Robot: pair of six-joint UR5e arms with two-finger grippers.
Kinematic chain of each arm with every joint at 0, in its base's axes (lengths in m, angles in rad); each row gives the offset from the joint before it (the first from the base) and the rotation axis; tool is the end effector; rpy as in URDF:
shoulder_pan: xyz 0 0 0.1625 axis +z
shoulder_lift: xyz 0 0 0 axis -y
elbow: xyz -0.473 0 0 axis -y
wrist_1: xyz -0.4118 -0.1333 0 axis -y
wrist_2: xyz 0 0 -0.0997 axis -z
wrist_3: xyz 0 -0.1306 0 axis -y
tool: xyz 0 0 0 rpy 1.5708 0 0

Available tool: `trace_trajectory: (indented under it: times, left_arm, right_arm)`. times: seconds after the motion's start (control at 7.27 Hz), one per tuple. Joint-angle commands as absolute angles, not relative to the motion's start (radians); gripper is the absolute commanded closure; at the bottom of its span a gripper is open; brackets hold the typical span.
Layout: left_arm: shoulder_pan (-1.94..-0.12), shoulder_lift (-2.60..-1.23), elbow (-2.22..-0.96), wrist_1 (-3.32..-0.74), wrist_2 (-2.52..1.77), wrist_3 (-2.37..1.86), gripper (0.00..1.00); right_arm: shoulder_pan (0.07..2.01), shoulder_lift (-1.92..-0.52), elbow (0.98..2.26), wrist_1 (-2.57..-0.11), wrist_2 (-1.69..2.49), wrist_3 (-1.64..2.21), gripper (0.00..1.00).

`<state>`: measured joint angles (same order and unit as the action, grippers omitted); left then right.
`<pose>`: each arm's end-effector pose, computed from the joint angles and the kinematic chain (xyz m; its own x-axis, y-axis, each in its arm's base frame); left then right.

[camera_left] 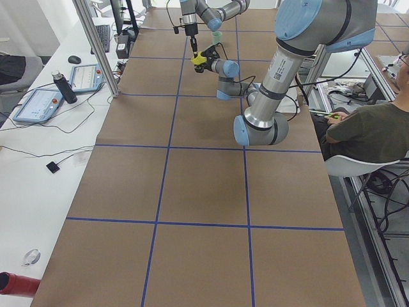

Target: Transfer and stack yellow cup on green cup

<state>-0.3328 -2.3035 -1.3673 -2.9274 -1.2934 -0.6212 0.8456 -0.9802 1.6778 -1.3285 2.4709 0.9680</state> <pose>0.6634 -0.4082 0.1725 0.2852 0.7289 -0.6224 0.5642 0.3972 0.7238 -0.4433 -0.5469 0.2582 0.3481 -0.1385 0.9272 0.1843 0.9798 0.0772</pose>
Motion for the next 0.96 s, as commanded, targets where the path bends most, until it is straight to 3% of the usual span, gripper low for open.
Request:
trace_trajectory:
  times: [0.0, 0.28, 0.69, 0.83]
  left_arm:
    - [-0.336, -2.298, -1.371, -2.957, -1.293, -0.623, 0.00]
    - [-0.336, -2.298, -1.371, -2.958, -1.293, -0.629, 0.00]
    - [-0.336, -2.296, -1.361, -2.958, -1.238, -0.626, 0.00]
    - [-0.337, -2.296, -1.359, -2.956, -1.235, -0.626, 0.00]
  right_arm:
    - [0.952, -1.062, 1.716, -1.328, 2.520, 0.959, 1.00]
    - [1.055, -1.229, 1.866, -1.328, 2.470, 0.962, 1.00]
    - [1.060, -1.557, 2.133, -1.309, 2.214, 0.953, 1.00]
    - [1.063, -1.719, 2.155, -1.160, 2.191, 0.954, 1.00]
